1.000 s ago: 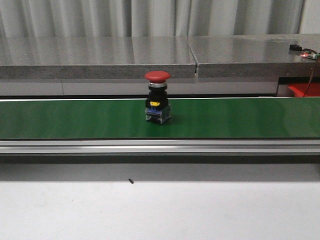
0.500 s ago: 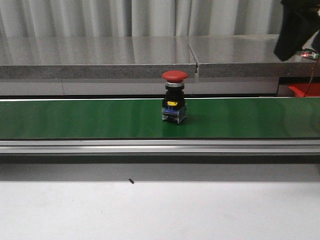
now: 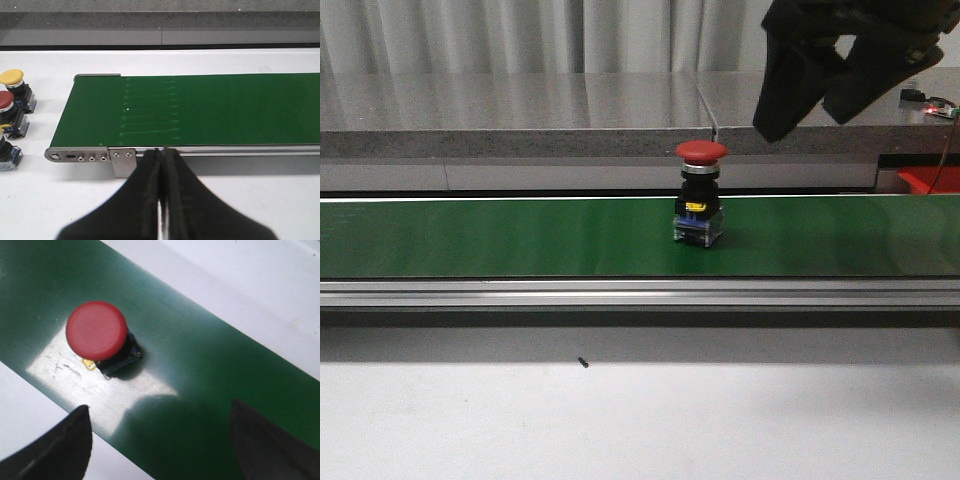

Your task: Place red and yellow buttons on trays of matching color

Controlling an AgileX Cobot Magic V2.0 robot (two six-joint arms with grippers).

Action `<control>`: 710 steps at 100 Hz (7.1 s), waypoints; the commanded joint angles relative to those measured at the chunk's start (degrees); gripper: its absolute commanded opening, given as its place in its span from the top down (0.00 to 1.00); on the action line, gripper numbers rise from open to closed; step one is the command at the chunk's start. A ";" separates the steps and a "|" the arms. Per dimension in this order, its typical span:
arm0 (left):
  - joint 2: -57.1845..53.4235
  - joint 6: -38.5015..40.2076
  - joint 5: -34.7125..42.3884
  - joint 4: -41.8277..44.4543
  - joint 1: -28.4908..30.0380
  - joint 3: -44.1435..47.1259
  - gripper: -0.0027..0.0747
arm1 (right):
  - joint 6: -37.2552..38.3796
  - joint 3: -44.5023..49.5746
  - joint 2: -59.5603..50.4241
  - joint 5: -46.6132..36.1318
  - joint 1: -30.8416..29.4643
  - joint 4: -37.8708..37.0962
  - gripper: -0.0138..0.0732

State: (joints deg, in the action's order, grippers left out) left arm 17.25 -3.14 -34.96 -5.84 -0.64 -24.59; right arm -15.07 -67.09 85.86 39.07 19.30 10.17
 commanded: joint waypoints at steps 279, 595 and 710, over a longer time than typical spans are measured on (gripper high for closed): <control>0.49 0.19 4.23 -0.59 -0.45 -1.45 0.99 | -0.43 -24.92 23.46 -1.98 -47.79 3.07 0.64; 0.49 0.19 4.23 -0.59 -0.45 -1.45 0.99 | -3.95 22.85 -46.22 -5.52 -21.53 6.88 0.48; 0.49 0.19 4.48 -0.59 -0.45 -1.45 0.42 | -3.95 25.10 -53.50 -3.67 -21.53 6.88 0.92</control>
State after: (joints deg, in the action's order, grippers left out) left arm 17.25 -3.14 -34.87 -5.84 -0.64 -24.59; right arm -18.41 -40.68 32.37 38.81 -2.26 16.59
